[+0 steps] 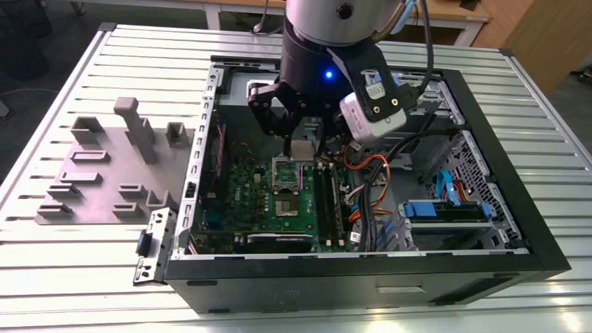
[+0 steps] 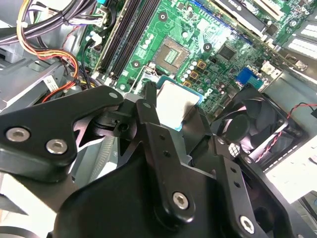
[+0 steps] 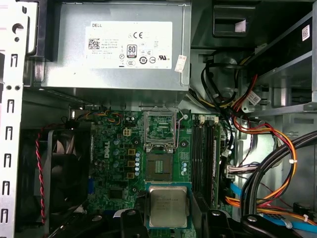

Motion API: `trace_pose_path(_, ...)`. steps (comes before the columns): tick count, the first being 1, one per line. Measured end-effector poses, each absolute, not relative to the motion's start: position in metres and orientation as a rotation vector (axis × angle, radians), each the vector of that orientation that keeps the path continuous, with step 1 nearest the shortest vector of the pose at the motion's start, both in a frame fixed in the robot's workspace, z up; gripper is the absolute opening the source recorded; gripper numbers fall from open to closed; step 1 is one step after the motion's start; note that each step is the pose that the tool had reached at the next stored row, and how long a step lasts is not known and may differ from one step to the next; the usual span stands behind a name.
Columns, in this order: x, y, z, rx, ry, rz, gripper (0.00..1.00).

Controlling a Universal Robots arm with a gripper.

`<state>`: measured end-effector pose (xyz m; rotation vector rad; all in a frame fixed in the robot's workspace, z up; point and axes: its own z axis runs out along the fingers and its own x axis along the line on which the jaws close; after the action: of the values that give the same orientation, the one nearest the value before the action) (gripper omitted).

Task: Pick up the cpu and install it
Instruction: 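Place the cpu into insertion slot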

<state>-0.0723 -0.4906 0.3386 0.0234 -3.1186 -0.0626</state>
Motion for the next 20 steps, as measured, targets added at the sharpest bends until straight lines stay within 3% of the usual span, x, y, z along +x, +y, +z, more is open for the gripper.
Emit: trace_pose_path(20, -0.0723, -0.4906, 0.3314, 0.023, -3.119, -0.063, 0.45)
